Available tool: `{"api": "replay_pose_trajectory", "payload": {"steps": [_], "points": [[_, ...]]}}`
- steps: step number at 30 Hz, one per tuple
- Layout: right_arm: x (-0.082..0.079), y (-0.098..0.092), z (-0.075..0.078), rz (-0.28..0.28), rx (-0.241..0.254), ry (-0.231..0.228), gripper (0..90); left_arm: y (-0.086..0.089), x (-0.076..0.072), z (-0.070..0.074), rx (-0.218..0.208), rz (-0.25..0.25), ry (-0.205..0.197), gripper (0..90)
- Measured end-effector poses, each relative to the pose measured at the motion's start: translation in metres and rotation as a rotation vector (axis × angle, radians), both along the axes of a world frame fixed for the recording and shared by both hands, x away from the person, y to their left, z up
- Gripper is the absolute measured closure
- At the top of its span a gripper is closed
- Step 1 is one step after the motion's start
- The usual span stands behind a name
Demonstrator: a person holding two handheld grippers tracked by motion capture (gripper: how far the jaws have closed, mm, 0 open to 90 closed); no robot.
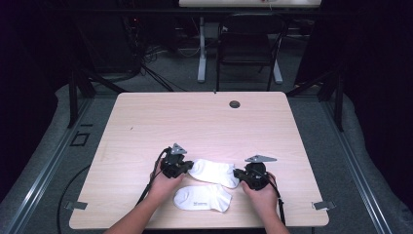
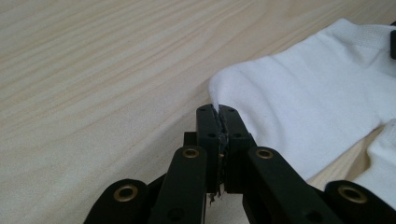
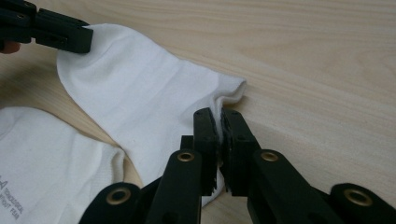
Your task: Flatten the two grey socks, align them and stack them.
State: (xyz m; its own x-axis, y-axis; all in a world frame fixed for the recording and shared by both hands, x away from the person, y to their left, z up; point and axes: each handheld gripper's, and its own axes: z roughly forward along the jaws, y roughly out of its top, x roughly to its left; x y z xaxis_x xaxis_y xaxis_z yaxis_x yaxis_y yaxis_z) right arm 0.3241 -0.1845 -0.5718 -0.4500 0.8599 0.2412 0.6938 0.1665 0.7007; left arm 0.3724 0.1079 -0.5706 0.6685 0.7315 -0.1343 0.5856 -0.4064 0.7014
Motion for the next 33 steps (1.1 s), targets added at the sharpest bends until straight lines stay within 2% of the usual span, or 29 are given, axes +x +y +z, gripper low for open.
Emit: {"api": "replay_pose_trajectory", "payload": {"steps": [6, 8, 14, 18, 20, 23, 28, 29, 33], "points": [[-0.003, 0.001, 0.010, 0.002, 0.006, -0.045, 85.7, 0.003, -0.003, 0.007, -0.022, -0.001, -0.019, 88.8], [-0.007, 0.002, 0.016, 0.013, 0.002, -0.075, 85.7, 0.005, -0.006, 0.011, -0.024, -0.002, -0.025, 88.9], [-0.012, 0.003, 0.026, 0.034, 0.011, -0.103, 85.7, 0.009, -0.009, 0.016, -0.029, -0.006, -0.033, 88.8], [-0.017, 0.005, 0.031, 0.057, 0.006, -0.116, 85.7, 0.012, -0.020, 0.020, -0.040, -0.021, -0.031, 88.8], [-0.019, 0.006, 0.032, 0.070, 0.005, -0.110, 85.7, 0.014, -0.022, 0.021, -0.037, -0.028, -0.036, 88.8], [-0.021, 0.008, 0.032, 0.082, -0.005, -0.107, 85.7, 0.022, -0.032, 0.021, -0.069, -0.009, -0.027, 88.8], [-0.025, 0.012, 0.032, 0.101, -0.006, -0.096, 85.8, 0.029, -0.044, 0.020, -0.095, -0.002, -0.020, 88.8], [-0.027, 0.012, 0.032, 0.108, -0.008, -0.092, 85.8, 0.030, -0.046, 0.020, -0.092, -0.006, -0.010, 88.8], [-0.032, 0.015, 0.032, 0.126, -0.005, -0.088, 85.7, 0.034, -0.054, 0.019, -0.086, -0.016, -0.012, 88.8]]}}
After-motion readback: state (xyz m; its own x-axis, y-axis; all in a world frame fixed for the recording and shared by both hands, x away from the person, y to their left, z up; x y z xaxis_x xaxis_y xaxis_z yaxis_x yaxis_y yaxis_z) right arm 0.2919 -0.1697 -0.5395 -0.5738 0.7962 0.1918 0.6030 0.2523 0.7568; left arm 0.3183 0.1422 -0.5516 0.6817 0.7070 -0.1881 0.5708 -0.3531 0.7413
